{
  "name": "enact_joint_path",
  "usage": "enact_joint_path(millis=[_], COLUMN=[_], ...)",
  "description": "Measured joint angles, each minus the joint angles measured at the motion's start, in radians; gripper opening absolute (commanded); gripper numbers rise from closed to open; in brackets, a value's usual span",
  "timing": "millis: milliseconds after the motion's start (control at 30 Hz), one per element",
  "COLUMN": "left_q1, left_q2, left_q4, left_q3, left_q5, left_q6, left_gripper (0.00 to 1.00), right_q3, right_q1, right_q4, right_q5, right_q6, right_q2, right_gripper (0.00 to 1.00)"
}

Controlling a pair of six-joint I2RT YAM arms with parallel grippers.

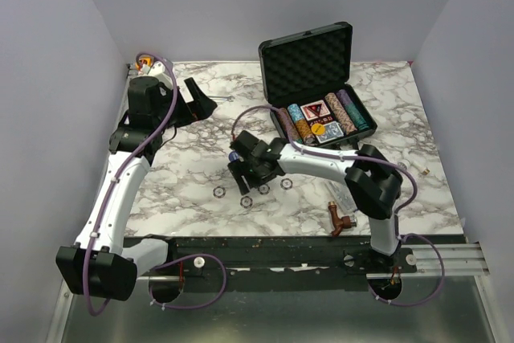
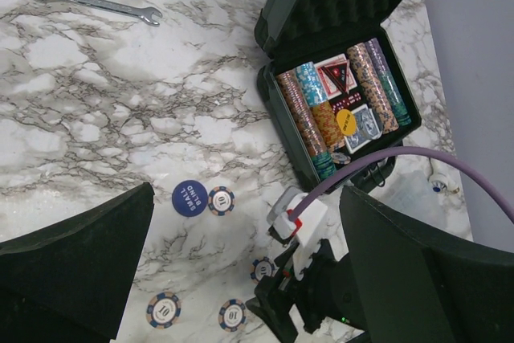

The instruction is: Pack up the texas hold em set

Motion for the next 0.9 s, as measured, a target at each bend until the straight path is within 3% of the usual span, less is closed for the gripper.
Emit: enact_joint_path(millis=[200, 367, 633, 900], left_q1=[0.0, 0.0, 0.0, 0.0], left_q2=[-0.06, -0.137, -0.156, -0.156], left_q4=[-0.027, -0.029, -0.039, -0.043], left_q3=[0.0, 0.004, 0.009, 0.009], left_q5=[-0.097, -0.141, -0.154, -0.154], left_q6=[0.025, 0.041, 0.048, 0.048], left_gripper=[0.99, 0.98, 0.98, 0.98], right_q3=[0.304, 0.455, 0.763, 0.856], right_q1=[0.093, 0.123, 0.14, 0.174], right_q4=[-0.051, -0.141, -0.317, -0.412], right_q5=[-0.001, 0.0, 0.058, 0.148], right_q6=[0.112, 0.178, 0.217, 0.214], right_q2=[0.207, 0.324, 0.505, 0.559], right_gripper=[0.79, 0.79, 0.69, 0.63])
